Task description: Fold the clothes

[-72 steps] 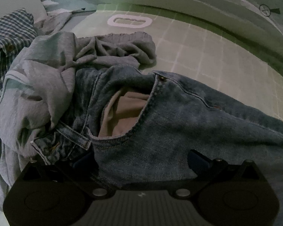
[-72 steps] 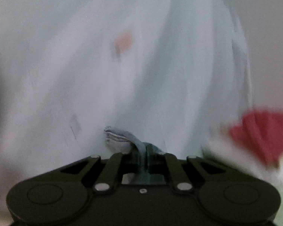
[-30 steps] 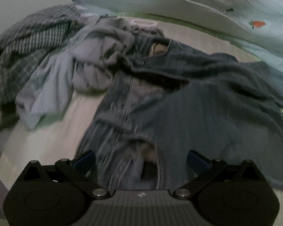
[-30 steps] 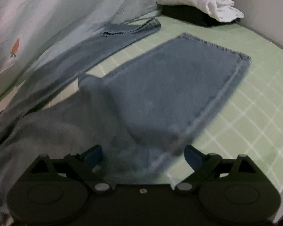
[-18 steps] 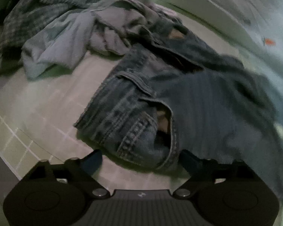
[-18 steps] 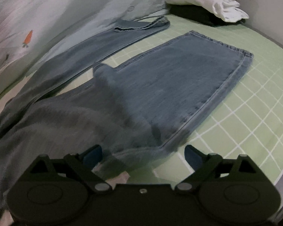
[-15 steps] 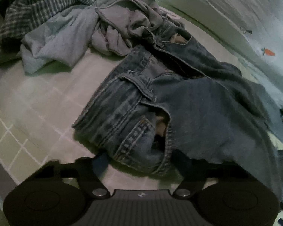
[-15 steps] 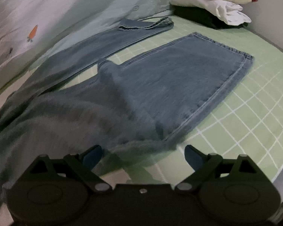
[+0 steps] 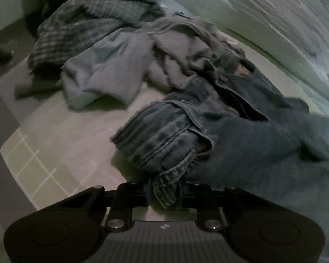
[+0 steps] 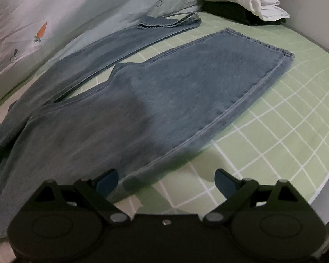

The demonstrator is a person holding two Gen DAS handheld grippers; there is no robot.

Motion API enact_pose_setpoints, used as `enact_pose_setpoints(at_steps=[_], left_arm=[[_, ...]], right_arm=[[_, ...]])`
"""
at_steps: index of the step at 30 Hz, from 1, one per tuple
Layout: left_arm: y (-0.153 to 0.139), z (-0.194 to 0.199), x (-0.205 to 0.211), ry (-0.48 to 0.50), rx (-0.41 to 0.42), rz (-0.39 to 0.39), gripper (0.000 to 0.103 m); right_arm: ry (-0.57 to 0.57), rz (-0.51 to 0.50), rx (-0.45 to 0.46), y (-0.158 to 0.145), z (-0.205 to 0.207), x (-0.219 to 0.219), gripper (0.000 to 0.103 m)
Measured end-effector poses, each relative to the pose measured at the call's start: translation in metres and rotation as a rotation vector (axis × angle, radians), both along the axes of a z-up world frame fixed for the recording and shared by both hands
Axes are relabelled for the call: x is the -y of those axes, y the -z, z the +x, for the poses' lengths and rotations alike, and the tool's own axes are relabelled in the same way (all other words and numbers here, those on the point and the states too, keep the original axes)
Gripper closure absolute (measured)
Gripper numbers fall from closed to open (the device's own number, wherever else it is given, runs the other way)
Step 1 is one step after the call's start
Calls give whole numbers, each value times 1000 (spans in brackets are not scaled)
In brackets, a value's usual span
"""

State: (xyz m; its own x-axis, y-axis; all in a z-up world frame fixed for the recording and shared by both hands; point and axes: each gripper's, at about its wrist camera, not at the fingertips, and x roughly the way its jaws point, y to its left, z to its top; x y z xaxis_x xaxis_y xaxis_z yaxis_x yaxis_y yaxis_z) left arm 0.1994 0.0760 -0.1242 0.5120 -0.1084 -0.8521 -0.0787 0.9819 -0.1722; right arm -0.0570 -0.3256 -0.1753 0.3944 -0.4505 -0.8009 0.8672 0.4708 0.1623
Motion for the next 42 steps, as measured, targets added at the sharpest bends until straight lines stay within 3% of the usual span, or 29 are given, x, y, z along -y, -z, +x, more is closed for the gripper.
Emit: enact_pose_setpoints(at_steps=[4,11,19,26,33,34,36,38,42], left_arm=[[-8,-9,12,17,7,87,70],[-17,-30,35,20,-3,81,56],[-39,-77,108,36,78,91,33],[-40,-123,174,22,60,107,31],[-49,-158,231,19,41,124,31],[-50,-162,238,27,41,133,31],[-52,-167,250,46,39,148,31],[-54,-168,262,63,40,156,31],[-55,-166,286,98,44,160,31]], right_arm=[[13,2,10,0,-9,8,7],[63,24,28,10,-36,43,5],[34,-19,-8,18,-70,119,3],[29,-105,-51,24,-97,217,0],[-34,-175,-82,26,-96,295,2],[-49,-180,-80,25,-95,302,6],[-117,-201,-80,20,-96,306,59],[-195,-226,-89,16,-96,308,80],[-198,-244,-70,8,-120,313,87]])
